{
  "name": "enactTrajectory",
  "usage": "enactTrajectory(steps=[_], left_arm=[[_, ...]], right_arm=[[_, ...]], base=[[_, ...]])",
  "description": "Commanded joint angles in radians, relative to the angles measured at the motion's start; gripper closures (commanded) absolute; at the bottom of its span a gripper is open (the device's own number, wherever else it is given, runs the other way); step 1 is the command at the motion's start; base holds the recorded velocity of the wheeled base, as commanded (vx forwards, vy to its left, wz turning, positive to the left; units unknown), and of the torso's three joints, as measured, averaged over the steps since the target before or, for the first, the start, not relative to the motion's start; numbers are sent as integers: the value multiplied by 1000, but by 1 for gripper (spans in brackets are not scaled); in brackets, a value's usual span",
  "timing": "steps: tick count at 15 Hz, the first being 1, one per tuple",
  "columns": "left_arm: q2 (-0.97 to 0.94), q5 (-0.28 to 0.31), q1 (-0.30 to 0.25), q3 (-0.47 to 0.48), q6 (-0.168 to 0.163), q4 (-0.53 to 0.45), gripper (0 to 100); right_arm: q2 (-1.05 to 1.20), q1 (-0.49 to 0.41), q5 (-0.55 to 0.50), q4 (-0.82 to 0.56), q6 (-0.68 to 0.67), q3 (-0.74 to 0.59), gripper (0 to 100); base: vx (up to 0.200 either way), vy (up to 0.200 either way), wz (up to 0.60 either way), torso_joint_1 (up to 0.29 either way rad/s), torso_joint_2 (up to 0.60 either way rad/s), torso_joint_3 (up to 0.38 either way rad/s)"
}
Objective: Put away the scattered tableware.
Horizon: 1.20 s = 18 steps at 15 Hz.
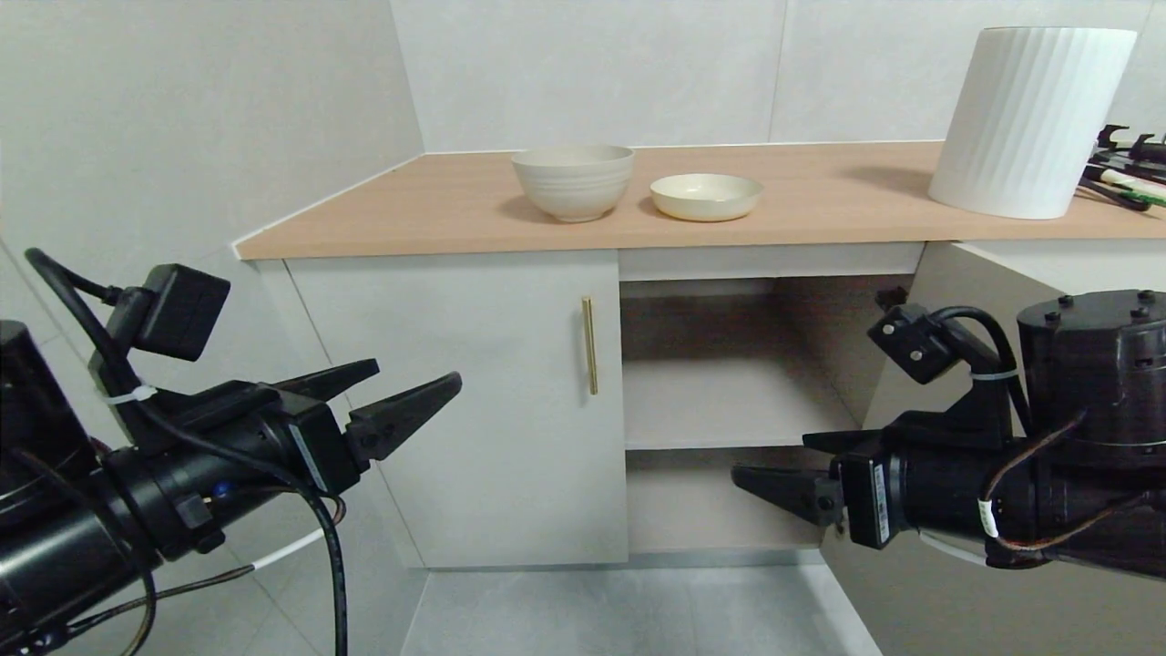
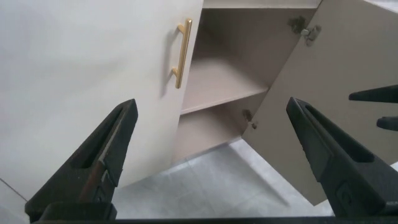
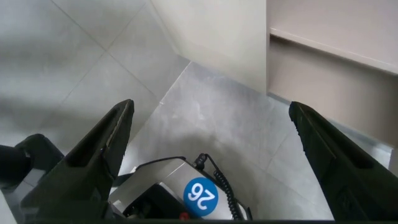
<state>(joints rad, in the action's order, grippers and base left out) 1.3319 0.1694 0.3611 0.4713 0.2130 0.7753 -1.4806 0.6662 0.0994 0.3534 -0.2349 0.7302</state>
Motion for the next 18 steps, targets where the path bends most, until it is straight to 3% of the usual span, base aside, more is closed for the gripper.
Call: enactTrajectory(steps=[1,11,18], left_arm=[[4,-1,-1,4,2,-2,0],[0,-8,-1,9,3,-2,0],[-66,-4,6,32,3,-102,0]], right_arm=[[-1,1,0,1,0,-2,0],[43,6,34,-24,3,-40,0],[102,16,54,6,74,-78,0]], base=[[200,0,0,2,-7,2],[200,0,0,4,1,3],[0,0,0,0,0,0]])
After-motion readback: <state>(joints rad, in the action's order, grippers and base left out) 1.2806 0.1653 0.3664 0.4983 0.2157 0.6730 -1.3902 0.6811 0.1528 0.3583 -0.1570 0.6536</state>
